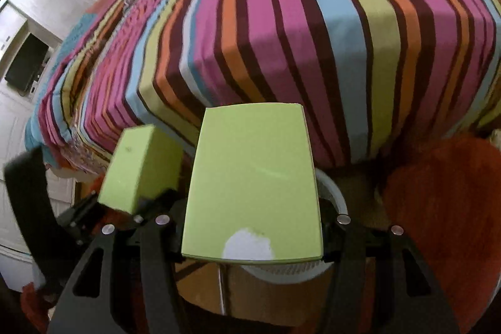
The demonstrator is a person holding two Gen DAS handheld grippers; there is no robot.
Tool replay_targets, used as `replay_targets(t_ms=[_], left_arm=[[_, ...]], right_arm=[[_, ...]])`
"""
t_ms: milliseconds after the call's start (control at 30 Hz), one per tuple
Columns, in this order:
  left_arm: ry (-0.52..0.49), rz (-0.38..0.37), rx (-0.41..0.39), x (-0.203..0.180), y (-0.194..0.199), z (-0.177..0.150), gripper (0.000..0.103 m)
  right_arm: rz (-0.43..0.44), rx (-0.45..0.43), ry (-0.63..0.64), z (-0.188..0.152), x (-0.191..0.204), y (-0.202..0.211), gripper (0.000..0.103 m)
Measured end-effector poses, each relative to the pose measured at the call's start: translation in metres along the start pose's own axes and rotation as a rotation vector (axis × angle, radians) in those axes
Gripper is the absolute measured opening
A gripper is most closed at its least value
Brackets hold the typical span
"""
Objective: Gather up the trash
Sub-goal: 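Carry both lime-green boxes down over the wastebasket with both tools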
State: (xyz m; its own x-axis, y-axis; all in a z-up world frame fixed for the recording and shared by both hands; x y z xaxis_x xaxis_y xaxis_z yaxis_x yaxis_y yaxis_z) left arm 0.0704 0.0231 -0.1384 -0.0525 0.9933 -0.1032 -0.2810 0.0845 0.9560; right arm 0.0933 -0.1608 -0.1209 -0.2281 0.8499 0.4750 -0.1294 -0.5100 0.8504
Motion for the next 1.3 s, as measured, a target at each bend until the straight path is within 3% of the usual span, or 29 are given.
replay_targets(t_ms=[833,1300], left_arm=[[0.055,0.007,0.378,-0.006,-0.1,-0.014,0.062],[0.063,0.009,0.495,-0.01,-0.131,-0.024,0.062]], right_arm=[[-0.047,0.261,-0.153,-0.028,-0.037,-0.072,0.054],[-0.139,0.381,-0.18,-0.026,-0.04,-0.116,0.054]])
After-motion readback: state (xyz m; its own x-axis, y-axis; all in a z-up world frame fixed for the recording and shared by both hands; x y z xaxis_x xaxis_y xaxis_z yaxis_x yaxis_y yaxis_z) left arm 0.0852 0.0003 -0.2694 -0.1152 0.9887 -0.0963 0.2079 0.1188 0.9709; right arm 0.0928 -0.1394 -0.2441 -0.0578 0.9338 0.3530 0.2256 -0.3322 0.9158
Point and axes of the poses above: each gripper's, at about its wrist camera, not at the fingertips, and y roughly against the way its jaws point, x to its left, z to its top, the point moved 5 cm from there along -y, roughly the way its jaws point, and after that the axes turned 7 degrees about x, right-handed, at the moved point
